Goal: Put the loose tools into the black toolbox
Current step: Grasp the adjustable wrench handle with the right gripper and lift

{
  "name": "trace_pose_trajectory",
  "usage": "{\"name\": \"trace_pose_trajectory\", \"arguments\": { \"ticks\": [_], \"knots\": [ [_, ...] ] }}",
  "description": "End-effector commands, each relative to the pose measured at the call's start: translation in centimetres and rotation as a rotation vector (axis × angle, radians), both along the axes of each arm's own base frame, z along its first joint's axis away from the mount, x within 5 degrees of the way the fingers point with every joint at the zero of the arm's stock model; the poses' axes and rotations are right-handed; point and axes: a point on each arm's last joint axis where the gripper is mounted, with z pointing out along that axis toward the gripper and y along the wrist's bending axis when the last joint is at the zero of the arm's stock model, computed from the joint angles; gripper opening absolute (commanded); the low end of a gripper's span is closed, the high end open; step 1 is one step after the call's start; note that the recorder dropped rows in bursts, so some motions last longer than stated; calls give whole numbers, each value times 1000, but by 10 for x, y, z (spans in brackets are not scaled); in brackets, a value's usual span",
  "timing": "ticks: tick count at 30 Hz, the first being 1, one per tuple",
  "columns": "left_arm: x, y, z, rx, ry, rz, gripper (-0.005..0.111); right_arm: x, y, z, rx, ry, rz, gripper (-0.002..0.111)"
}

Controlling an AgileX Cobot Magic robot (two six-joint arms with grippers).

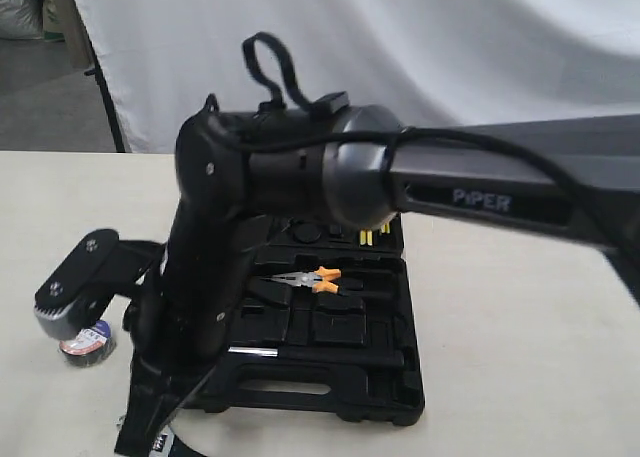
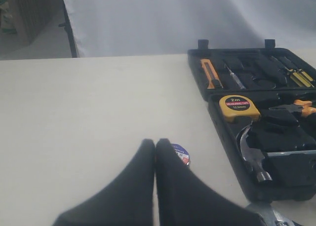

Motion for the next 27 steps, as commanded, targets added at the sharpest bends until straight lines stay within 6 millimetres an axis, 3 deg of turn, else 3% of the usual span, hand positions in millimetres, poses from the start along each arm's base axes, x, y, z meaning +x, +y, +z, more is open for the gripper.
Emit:
{"name": "trace_pose_trajectory", "arguments": {
  "ticks": [1,5,7,9,11,13,18,24,27],
  "knots": [
    [0,0,-1,-2,1,-7,0,-16,11,-24,-75,-3,11,0],
    [0,0,-1,-2,1,-7,0,-9,8,-42,-198,-89,-110,1],
    [0,0,-1,-2,1,-7,0,-7,8,-51,-230,-93,-143,17],
    [0,0,-1,-2,1,-7,0,-11,10,-55,-240,-94,-133,45],
    [0,0,-1,-2,1,-7,0,-13,10,-56,-245,-93,-125,66],
    [0,0,-1,-2,1,-7,0,-15,11,-57,-243,-82,-122,74],
    [0,0,-1,-2,1,-7,0,-18,14,-65,-236,-40,-98,69],
    [0,0,-1,-2,1,-7,0,-18,13,-93,-301,-19,-75,68],
    [0,0,-1,-2,1,-7,0,-20,13,-94,-304,-20,-53,56]
  ]
}}
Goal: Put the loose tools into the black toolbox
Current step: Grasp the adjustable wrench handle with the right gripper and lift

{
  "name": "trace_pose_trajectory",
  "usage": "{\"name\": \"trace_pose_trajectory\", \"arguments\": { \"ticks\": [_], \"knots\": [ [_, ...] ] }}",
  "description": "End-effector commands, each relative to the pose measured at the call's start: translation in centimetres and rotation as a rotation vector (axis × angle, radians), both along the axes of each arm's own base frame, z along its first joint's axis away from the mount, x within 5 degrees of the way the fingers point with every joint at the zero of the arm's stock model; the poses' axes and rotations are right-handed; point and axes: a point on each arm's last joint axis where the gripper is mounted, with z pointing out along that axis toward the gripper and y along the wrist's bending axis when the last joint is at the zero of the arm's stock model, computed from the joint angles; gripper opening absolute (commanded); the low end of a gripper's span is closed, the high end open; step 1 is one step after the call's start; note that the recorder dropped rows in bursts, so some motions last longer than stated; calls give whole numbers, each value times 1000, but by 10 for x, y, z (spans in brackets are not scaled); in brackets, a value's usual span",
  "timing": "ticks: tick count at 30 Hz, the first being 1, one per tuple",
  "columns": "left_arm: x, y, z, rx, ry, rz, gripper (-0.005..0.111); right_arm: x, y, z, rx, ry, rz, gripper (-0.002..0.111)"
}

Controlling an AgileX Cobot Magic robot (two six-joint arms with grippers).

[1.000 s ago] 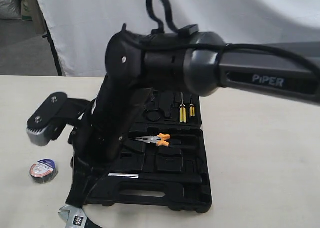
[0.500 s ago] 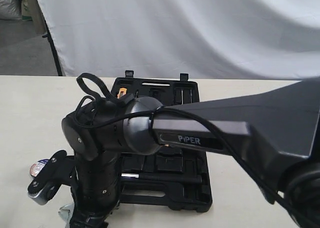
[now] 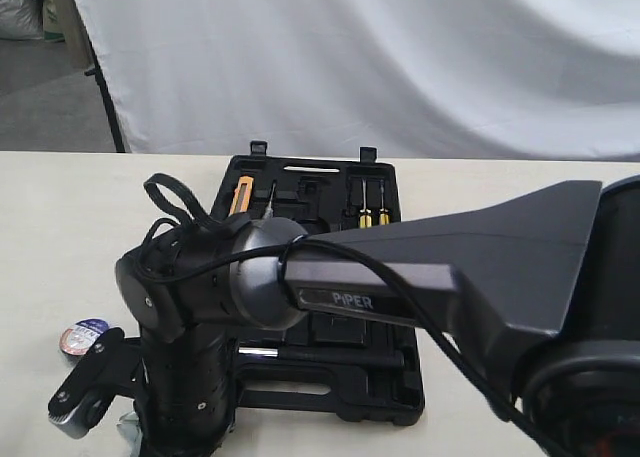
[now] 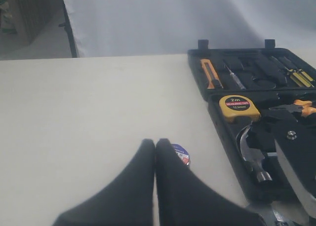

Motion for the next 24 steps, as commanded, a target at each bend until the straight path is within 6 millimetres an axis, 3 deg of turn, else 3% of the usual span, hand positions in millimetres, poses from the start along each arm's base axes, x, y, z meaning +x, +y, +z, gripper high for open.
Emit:
{"name": "trace_pose_trajectory", "arguments": {
  "ticks": [1,6,7,11,20,24],
  "knots": [
    [0,0,-1,-2,1,-7,0,-2,-1,-15,-32,20,32,48],
    [0,0,-1,-2,1,-7,0,-4,1,-15,-26,14,51,3],
    [0,0,-1,-2,1,-7,0,-5,1,-15,-24,13,65,0],
    [0,0,-1,-2,1,-7,0,-9,3,-12,-11,10,111,0],
    [0,0,-1,-2,1,-7,0,-11,2,34,90,-40,144,0],
    [0,0,-1,-2,1,-7,0,-10,1,41,107,-51,146,0]
  ]
}}
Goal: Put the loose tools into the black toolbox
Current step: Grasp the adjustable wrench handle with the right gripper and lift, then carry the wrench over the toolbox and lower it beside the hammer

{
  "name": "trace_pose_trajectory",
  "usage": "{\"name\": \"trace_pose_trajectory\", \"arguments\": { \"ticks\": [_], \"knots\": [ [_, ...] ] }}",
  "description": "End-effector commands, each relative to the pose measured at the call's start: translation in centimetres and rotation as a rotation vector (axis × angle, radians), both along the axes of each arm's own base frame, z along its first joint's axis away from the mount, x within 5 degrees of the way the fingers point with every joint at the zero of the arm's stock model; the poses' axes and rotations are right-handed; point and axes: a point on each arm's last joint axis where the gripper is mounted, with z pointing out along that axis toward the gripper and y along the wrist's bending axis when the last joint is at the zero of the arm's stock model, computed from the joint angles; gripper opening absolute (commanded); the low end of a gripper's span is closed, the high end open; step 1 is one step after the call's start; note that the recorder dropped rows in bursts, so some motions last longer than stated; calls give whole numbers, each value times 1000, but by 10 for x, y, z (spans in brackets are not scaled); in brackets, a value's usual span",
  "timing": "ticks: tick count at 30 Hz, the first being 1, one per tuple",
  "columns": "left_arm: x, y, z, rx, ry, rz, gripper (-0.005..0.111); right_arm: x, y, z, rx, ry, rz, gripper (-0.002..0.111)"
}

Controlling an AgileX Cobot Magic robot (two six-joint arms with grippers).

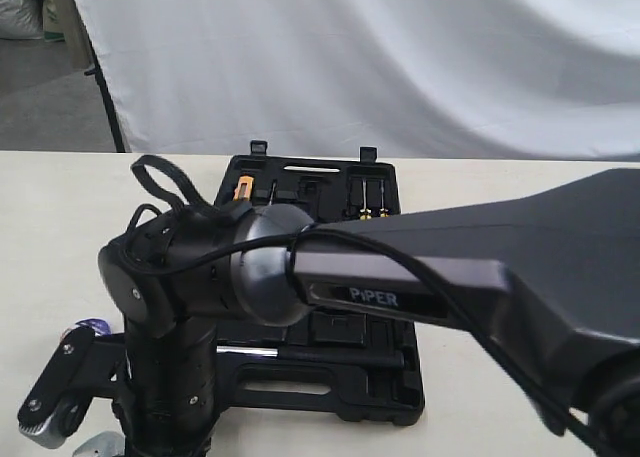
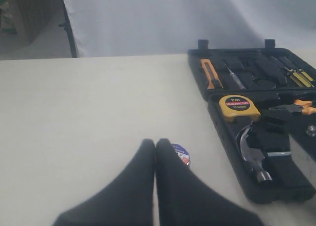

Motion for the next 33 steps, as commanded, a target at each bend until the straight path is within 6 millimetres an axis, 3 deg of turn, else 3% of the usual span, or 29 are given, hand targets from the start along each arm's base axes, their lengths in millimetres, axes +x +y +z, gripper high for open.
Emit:
{"name": "trace_pose_trajectory", "arguments": {
  "ticks": [1,6,11,19,28,33],
  "knots": [
    [0,0,-1,-2,1,-7,0,0,0,14,40,-11,13,0],
    [0,0,-1,-2,1,-7,0,1,-2,19,48,-19,49,0],
    [0,0,-1,-2,1,-7,0,20,-13,41,101,-27,1,-1],
    [0,0,-1,-2,1,-7,0,81,-56,81,188,-68,-136,0],
    [0,0,-1,-2,1,-7,0,163,-125,84,202,-122,-325,0],
    [0,0,-1,-2,1,-7,0,192,-156,85,241,-159,-363,0]
  ]
}}
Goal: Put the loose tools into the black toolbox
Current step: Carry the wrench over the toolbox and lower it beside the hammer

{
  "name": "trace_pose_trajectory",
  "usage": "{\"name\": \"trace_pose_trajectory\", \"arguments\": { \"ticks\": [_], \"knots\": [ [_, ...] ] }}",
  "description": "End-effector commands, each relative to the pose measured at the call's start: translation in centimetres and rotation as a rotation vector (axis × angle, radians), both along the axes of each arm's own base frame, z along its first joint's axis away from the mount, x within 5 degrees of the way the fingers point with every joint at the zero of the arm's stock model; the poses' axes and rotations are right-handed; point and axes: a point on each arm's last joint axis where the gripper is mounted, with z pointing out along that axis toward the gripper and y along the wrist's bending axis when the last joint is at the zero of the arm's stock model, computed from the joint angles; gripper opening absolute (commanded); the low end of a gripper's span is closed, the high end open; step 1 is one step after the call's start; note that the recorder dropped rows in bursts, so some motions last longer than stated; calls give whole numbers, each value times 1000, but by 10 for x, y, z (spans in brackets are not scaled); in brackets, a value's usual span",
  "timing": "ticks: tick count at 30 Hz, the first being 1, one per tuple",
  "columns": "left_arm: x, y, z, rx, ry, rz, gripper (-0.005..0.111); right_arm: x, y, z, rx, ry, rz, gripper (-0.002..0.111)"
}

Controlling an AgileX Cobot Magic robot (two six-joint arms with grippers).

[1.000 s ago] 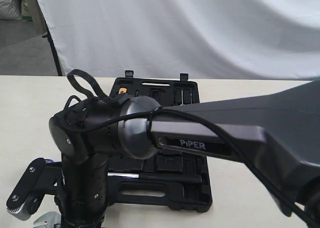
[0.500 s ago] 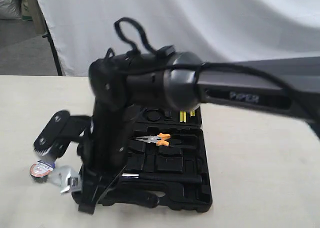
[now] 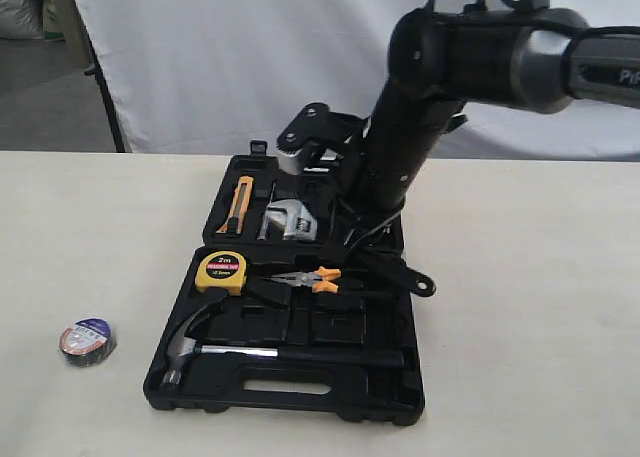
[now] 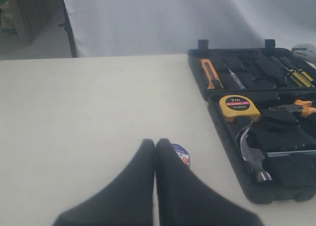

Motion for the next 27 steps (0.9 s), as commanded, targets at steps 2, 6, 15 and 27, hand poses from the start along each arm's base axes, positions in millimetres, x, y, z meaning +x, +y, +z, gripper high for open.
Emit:
{"name": "trace_pose_trajectory", "arguments": {
  "ticks": [2,6,15,27],
  "knots": [
    [0,0,-1,-2,1,-7,0,23,-26,9,65,-49,-7,0],
    [0,0,-1,-2,1,-7,0,30,-31,10,85,-92,32,0],
    [0,0,-1,-2,1,-7,0,27,1,-44,55,-22,165,0],
    [0,0,-1,-2,1,-7,0,14,38,-67,-25,-12,323,0]
  ]
}}
